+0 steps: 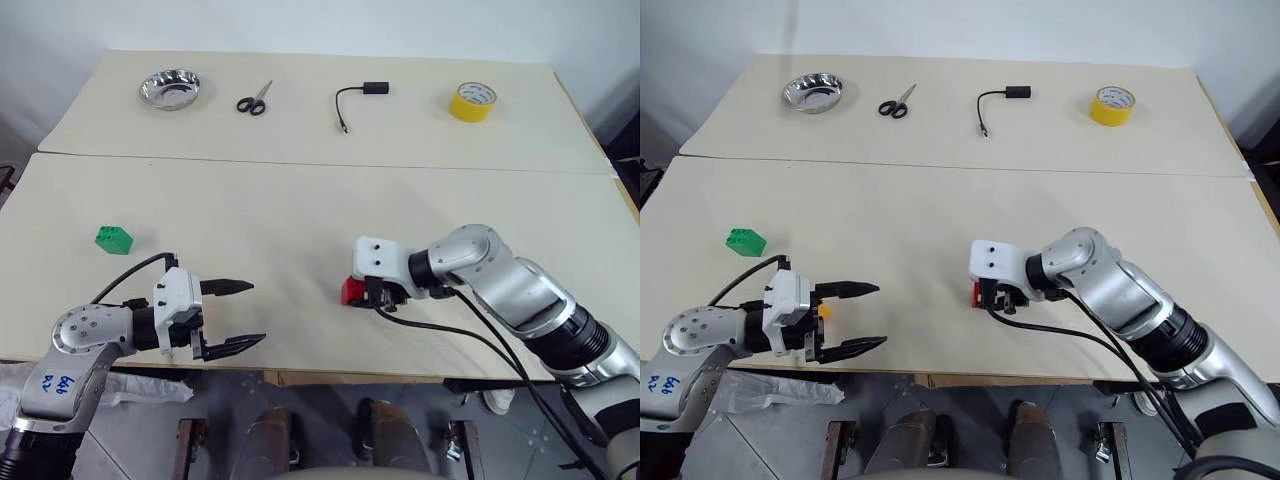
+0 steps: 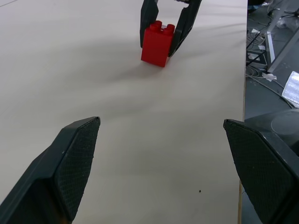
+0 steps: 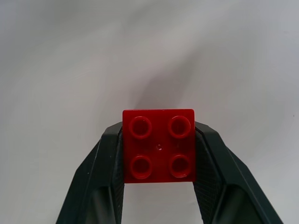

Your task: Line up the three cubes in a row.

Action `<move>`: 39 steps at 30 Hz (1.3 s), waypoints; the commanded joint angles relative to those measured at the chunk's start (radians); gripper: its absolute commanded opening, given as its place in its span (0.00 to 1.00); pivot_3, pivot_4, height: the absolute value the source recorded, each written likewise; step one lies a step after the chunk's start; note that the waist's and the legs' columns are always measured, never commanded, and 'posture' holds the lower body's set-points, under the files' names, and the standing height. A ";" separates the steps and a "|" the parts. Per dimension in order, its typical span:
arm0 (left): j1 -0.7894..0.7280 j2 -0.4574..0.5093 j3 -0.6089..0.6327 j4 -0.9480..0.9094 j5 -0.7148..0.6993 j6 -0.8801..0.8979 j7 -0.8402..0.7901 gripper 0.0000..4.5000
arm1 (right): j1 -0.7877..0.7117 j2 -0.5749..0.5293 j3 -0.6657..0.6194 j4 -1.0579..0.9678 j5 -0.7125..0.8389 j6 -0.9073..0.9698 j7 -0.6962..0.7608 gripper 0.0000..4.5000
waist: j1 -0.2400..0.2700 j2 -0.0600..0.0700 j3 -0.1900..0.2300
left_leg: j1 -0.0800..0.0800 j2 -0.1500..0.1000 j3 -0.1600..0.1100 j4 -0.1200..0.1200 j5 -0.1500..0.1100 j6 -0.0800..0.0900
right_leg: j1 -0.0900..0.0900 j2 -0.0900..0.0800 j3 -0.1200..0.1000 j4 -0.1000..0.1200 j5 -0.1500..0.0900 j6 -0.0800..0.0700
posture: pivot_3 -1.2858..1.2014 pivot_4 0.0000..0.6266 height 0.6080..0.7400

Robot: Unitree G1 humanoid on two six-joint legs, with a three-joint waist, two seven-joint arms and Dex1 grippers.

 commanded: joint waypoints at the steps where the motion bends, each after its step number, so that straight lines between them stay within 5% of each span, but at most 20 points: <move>1: 0.000 0.010 0.020 -0.033 -0.003 -0.009 0.004 1.00 | -0.020 0.006 0.004 0.002 -0.020 -0.008 0.022 0.33 | 0.001 0.000 0.000 | 0.000 0.000 0.000 0.000 0.000 0.000 | 0.000 0.000 0.000 0.000 0.000 0.000 | 0.52 0.24 1.00; 3: 0.001 0.011 0.022 -0.031 -0.003 -0.012 0.002 1.00 | -0.020 0.012 0.009 0.005 -0.019 0.004 0.030 0.33 | 0.001 0.000 0.000 | 0.000 0.000 0.000 0.000 0.000 0.000 | 0.000 0.000 0.000 0.000 0.000 0.000 | 0.52 0.24 1.00; 12: 0.058 0.001 0.118 -0.041 -0.028 -0.005 0.040 1.00 | 0.057 -0.031 -0.175 0.040 0.067 -0.214 0.102 0.99 | 0.002 -0.001 0.000 | 0.000 0.000 0.000 0.000 0.000 0.000 | 0.000 0.000 0.000 0.000 0.000 0.000 | 0.52 0.24 1.00; 17: 0.173 -0.010 0.317 0.010 -0.045 -0.045 0.059 1.00 | 0.238 0.044 -0.492 0.098 0.406 -0.513 0.341 0.99 | 0.001 -0.004 0.001 | 0.000 0.001 -0.001 -0.002 0.000 0.000 | 0.002 0.001 -0.002 -0.003 0.000 0.000 | 0.52 0.24 1.00; 22: 0.349 -0.008 0.542 0.208 0.001 -0.198 -0.008 1.00 | 0.352 0.058 -0.648 0.341 0.469 -0.724 0.506 0.99 | -0.002 -0.007 -0.001 | 0.003 0.002 0.000 -0.002 -0.001 0.001 | 0.003 0.001 -0.001 -0.003 0.000 0.000 | 0.52 0.24 1.00; 31: 0.474 0.033 0.721 0.571 -0.031 -0.234 -0.122 1.00 | 0.386 0.082 -0.615 0.462 0.489 -0.876 0.533 0.99 | -0.003 -0.007 0.000 | 0.003 0.003 0.001 -0.001 -0.002 0.001 | 0.002 0.000 0.000 -0.002 0.000 0.000 | 0.52 0.24 1.00; 39: 0.420 0.001 0.618 0.334 -0.100 -0.172 -0.114 1.00 | 0.417 0.089 -0.583 0.486 0.476 -1.007 0.533 0.99 | 0.004 -0.007 0.000 | 0.003 0.002 0.001 -0.001 -0.004 0.001 | 0.002 -0.004 0.001 -0.003 0.000 0.000 | 0.52 0.24 1.00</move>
